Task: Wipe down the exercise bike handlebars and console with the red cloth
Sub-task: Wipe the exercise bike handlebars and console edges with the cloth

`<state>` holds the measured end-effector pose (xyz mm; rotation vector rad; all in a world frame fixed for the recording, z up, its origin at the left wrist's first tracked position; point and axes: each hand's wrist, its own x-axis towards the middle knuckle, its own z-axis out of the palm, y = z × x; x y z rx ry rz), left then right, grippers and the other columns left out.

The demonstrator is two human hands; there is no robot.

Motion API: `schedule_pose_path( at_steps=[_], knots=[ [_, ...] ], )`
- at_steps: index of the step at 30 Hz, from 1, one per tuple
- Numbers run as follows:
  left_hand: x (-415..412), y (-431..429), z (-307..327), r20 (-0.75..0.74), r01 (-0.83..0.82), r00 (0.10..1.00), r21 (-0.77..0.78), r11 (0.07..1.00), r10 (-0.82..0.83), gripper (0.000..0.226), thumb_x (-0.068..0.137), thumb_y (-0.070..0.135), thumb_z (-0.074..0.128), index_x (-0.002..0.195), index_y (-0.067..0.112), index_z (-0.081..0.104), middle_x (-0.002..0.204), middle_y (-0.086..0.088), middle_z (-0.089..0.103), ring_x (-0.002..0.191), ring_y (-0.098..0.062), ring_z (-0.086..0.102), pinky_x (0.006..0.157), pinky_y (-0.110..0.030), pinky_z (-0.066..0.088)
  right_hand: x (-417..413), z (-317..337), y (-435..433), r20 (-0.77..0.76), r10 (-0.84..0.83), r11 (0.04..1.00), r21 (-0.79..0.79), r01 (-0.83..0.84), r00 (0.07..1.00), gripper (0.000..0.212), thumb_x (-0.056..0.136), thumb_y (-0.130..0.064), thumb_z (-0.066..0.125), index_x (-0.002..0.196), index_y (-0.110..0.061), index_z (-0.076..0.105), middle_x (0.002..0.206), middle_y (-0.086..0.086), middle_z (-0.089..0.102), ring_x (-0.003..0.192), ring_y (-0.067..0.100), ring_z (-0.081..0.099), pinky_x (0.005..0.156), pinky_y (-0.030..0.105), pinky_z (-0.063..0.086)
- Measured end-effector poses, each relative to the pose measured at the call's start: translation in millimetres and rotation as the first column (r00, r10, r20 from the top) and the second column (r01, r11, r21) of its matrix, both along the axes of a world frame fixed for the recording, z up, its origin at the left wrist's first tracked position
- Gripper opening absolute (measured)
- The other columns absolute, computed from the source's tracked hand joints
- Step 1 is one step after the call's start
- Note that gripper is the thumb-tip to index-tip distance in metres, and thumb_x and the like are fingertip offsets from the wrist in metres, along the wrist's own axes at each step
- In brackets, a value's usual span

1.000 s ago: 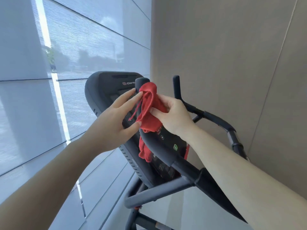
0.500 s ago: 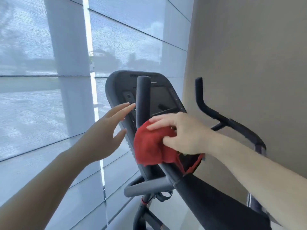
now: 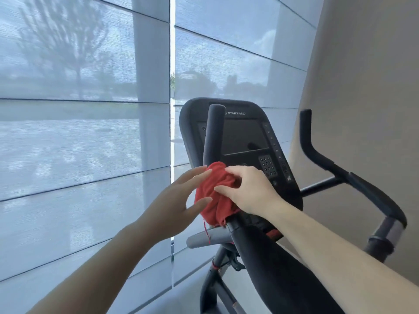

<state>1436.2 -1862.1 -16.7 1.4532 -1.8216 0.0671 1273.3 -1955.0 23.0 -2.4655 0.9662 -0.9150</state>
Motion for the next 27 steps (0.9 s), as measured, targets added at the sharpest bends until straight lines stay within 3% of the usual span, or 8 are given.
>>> schedule_pose_path(
  at_steps=[4,7,14,16,20,24,27],
  knots=[
    [3,-10,-3,0.146,-0.032,0.989,-0.025,0.999,0.036,0.057,0.091,0.047,0.043,0.143,0.044,0.021,0.15,0.029,0.012,0.132,-0.003,0.032,0.101,-0.027,0.039,-13,-7,10,-0.023,0.024,0.998,-0.054,-0.025,0.999,0.035,0.076,-0.026,0.074,0.11,-0.021,0.068,0.113,-0.008,0.062,0.104,0.006,0.057,0.095,0.018,0.041],
    [19,-23,7,0.247,-0.042,0.966,-0.11,0.993,0.069,0.06,0.086,0.059,0.03,0.143,0.043,0.021,0.149,0.029,0.007,0.133,-0.008,0.032,0.099,-0.029,0.037,-22,-15,20,-0.006,0.005,0.997,-0.08,-0.005,1.0,0.038,0.074,-0.022,0.076,0.111,-0.02,0.068,0.116,-0.011,0.06,0.107,0.002,0.055,0.092,0.001,0.032],
    [59,-74,55,0.325,0.067,0.946,-0.228,0.971,0.011,0.056,0.091,0.04,0.051,0.142,0.033,0.031,0.155,0.011,0.014,0.134,-0.017,0.033,0.096,-0.036,0.041,13,-9,25,0.027,-0.18,0.976,-0.122,0.182,0.983,0.051,0.076,-0.032,0.074,0.123,-0.017,0.06,0.132,-0.007,0.055,0.122,0.008,0.048,0.093,0.001,0.019],
    [70,-90,67,0.313,0.132,0.948,-0.23,0.964,-0.055,0.059,0.089,0.037,0.055,0.142,0.036,0.029,0.155,0.01,0.014,0.133,-0.018,0.034,0.097,-0.037,0.042,25,-8,27,0.054,-0.261,0.955,-0.132,0.266,0.964,0.051,0.075,-0.033,0.075,0.121,-0.018,0.061,0.131,-0.007,0.056,0.121,0.007,0.049,0.091,-0.001,0.019],
    [79,-110,72,0.183,0.305,0.945,-0.179,0.935,-0.273,0.07,0.087,0.028,0.062,0.143,0.042,0.022,0.156,0.011,0.008,0.13,-0.002,0.033,0.096,-0.019,0.034,34,-18,45,0.108,-0.389,0.902,-0.159,0.402,0.915,0.049,0.073,-0.028,0.077,0.118,-0.016,0.064,0.125,-0.007,0.061,0.115,0.004,0.054,0.092,-0.007,0.022],
    [77,-116,43,0.067,0.451,0.893,-0.132,0.883,-0.446,0.083,0.084,0.022,0.066,0.145,0.042,0.013,0.157,0.012,-0.005,0.125,-0.014,0.041,0.097,-0.029,0.045,34,-25,65,0.121,-0.499,0.845,-0.154,0.513,0.858,0.044,0.07,-0.02,0.08,0.112,-0.015,0.068,0.117,-0.005,0.066,0.105,0.002,0.059,0.098,0.014,0.04],
    [75,-122,26,0.009,0.519,0.851,-0.155,0.84,-0.524,0.083,0.084,0.018,0.066,0.145,0.041,0.015,0.157,0.01,-0.005,0.113,0.0,0.045,0.092,-0.033,0.049,42,-29,73,0.142,-0.606,0.767,-0.157,0.622,0.783,0.044,0.069,-0.02,0.08,0.111,-0.016,0.068,0.117,-0.005,0.066,0.104,0.002,0.06,0.097,0.013,0.04]
  ],
)
